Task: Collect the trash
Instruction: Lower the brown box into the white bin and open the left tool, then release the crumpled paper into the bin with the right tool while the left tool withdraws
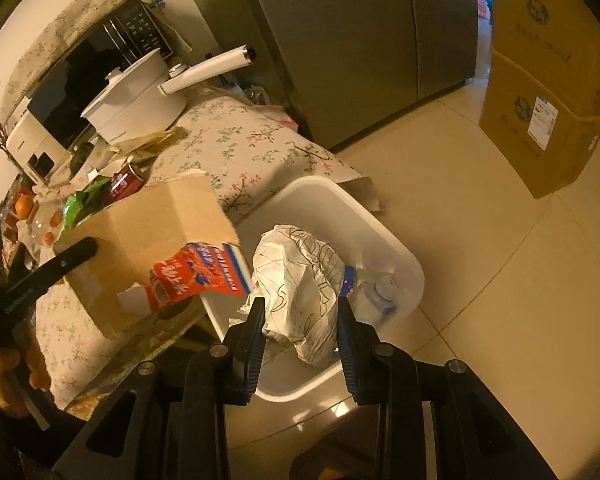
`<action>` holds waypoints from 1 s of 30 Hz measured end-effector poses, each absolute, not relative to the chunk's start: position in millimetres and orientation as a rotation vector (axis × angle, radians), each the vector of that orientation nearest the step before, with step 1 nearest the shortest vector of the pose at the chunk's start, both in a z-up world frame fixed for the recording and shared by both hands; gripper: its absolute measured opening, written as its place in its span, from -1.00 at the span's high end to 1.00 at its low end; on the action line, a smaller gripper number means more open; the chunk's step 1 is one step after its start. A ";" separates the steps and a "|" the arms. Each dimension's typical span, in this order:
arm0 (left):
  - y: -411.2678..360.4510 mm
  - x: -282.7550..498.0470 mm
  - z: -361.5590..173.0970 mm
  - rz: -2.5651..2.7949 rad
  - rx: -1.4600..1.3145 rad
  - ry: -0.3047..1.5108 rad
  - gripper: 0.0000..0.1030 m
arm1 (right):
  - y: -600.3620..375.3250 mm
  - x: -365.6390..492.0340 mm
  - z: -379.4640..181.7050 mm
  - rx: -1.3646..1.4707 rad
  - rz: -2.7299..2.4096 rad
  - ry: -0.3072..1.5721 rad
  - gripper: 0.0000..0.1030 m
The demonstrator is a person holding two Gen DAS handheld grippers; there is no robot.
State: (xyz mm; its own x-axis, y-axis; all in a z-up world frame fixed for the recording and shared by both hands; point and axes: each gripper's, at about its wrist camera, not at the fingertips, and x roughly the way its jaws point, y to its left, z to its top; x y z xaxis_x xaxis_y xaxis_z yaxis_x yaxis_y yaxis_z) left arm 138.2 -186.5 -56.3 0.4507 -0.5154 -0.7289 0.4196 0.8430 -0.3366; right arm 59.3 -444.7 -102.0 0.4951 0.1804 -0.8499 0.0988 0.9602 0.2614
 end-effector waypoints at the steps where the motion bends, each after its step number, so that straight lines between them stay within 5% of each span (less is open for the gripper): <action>1: -190.1 139.4 -59.0 -0.578 -0.108 0.945 0.98 | -445.3 59.6 -103.0 0.290 0.049 1.058 0.34; 16: -237.4 145.8 -93.3 -0.626 -0.026 0.981 0.95 | -453.7 60.8 -113.4 0.299 0.009 1.085 0.34; 19: -238.9 147.5 -92.4 -0.623 -0.033 0.975 0.62 | -455.2 60.7 -115.1 0.291 -0.004 1.091 0.34; 22: -235.8 147.6 -88.3 -0.627 -0.052 0.960 0.09 | -456.4 61.6 -116.7 0.285 -0.011 1.099 0.34; 30: -210.4 148.3 -75.0 -0.575 -0.059 0.955 -0.26 | -446.2 70.4 -122.1 0.250 -0.013 1.125 0.33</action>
